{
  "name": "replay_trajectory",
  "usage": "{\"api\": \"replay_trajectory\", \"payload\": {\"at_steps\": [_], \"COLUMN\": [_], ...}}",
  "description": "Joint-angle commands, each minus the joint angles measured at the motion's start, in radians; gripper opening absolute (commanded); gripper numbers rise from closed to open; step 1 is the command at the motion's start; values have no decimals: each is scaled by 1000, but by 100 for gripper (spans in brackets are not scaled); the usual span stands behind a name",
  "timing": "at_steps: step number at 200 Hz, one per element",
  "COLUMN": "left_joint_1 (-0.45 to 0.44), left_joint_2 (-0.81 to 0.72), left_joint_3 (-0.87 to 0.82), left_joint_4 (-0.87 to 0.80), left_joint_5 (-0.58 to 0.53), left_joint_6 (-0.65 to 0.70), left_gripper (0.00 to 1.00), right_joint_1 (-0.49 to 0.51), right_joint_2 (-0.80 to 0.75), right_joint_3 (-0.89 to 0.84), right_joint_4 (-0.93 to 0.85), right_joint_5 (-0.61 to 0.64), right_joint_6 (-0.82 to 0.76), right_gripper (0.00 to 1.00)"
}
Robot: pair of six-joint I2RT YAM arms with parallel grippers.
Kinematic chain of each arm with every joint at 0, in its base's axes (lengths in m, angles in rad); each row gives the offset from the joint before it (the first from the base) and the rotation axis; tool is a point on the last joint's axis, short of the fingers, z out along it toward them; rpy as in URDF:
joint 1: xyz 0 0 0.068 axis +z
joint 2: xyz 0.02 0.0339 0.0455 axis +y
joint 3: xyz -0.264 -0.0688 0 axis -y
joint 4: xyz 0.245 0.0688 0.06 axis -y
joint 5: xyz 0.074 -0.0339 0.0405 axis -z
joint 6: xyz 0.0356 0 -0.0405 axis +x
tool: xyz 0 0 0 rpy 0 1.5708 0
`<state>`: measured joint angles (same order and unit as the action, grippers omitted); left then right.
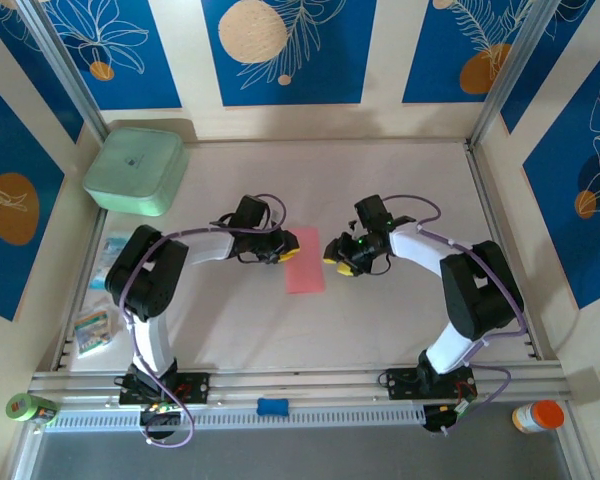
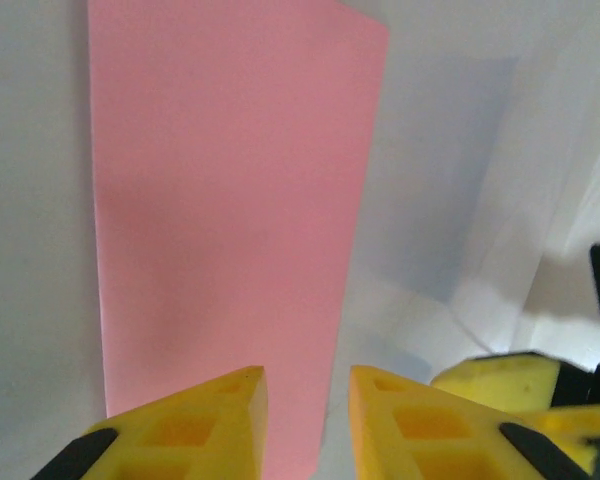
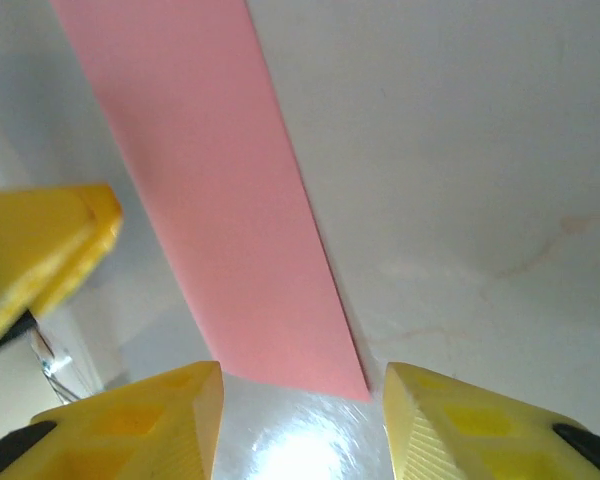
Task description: Fold a paper plane with a square sheet of paper (pick it up from the middle)
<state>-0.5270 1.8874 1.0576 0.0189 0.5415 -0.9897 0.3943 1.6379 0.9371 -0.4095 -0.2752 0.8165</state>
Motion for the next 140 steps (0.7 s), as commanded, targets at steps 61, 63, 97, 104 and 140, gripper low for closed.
{"api": "replay_trajectory", "payload": {"at_steps": [61, 63, 97, 104, 140], "left_joint_1": [-4, -3, -2, -3, -4], "left_joint_2": [76, 76, 75, 76, 79], "left_joint_3": [28, 26, 4, 2, -4], "left_joint_4": [-66, -64, -46, -45, -43], "left_joint_5": [-77, -77, -69, -69, -68], "left_joint_6": [22, 23, 16, 17, 14], "left_gripper": [24, 24, 24, 24, 24], "right_joint_1": [58, 58, 60, 60, 71], "right_joint_2": [37, 37, 47, 52, 78], "right_joint_3": [-8, -7, -9, -8, -1], "right_joint_4": [-6, -6, -8, -8, -5], "right_joint_5": [-82, -81, -58, -60, -80], "right_joint_6": [-6, -5, -5, -8, -18], "right_gripper": [46, 46, 44, 43, 40]}}
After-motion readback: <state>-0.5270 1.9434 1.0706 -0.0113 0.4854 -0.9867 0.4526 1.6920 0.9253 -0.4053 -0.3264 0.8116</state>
